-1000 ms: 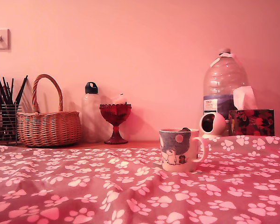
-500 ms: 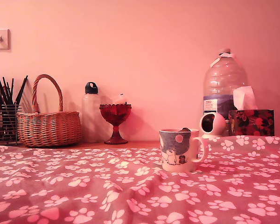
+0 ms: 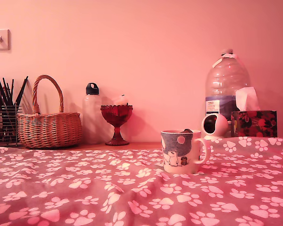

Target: Pick the coffee capsule and then drop it inside the coffee cup in front of you

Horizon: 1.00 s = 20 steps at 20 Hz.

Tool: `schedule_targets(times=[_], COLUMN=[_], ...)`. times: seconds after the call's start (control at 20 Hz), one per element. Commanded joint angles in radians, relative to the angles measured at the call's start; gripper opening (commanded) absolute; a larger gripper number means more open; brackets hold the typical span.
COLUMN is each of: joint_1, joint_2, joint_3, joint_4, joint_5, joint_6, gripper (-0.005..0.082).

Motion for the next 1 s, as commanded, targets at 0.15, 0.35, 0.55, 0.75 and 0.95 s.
schedule_targets(times=[0.15,0.35,0.55,0.75,0.95], joint_1=[0.003,0.002,0.002,0.002,0.002], joint_2=[-0.14,-0.243,-0.354,-0.441,-0.441], joint_3=[-0.03,-0.03,-0.03,-0.03,-0.03], joint_4=[-0.092,-0.182,-0.273,-0.352,-0.356], joint_5=[-0.005,-0.024,-0.056,-0.101,-0.131], joint_6=[0.0,-0.013,-0.031,-0.052,-0.051], gripper=[-0.0024,-0.0024,-0.0024,-0.0024,-0.0024])
